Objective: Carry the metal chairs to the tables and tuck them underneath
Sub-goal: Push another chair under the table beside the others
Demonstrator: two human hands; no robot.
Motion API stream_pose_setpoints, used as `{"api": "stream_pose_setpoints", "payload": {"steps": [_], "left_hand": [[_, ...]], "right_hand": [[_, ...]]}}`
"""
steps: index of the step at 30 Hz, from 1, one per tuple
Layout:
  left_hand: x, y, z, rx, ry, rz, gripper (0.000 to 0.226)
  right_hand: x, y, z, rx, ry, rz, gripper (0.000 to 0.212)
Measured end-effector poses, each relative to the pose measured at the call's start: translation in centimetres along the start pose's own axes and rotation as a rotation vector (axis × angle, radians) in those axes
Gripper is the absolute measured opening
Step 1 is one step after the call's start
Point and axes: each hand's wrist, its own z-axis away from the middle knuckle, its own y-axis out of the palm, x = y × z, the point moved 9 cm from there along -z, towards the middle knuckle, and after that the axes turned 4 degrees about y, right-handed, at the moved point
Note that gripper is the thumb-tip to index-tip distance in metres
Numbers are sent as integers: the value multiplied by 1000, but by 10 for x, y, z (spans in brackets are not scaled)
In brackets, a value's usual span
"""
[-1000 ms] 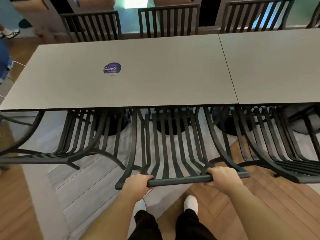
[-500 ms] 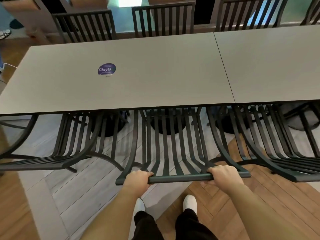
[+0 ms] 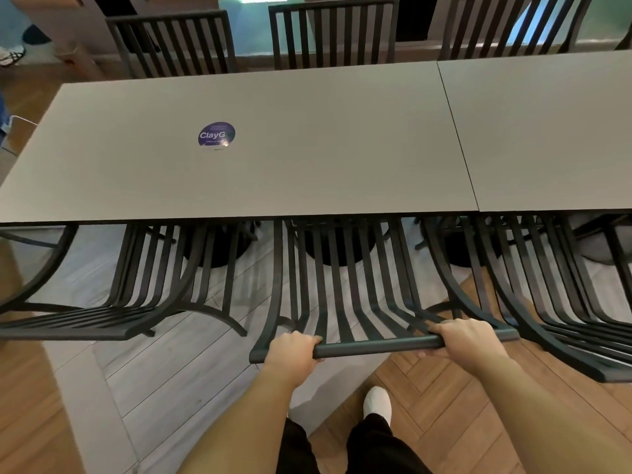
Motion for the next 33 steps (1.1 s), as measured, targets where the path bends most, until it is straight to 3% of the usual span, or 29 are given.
{"api": "stream_pose_setpoints", "payload": {"steps": [11, 19, 24, 33], "left_hand": [[46, -27, -10, -10, -10, -21, 44], [80, -11, -12, 63, -26, 3, 52], [83, -8, -14, 50, -18, -10, 52], [84, -4, -17, 58, -51, -68, 51]], "right_hand": [[31, -30, -21, -32, -8, 6, 58], [67, -7, -22, -3, 9, -56, 56], [72, -11, -16, -17, 35, -78, 43], [72, -12, -17, 3, 51, -166, 44]]}}
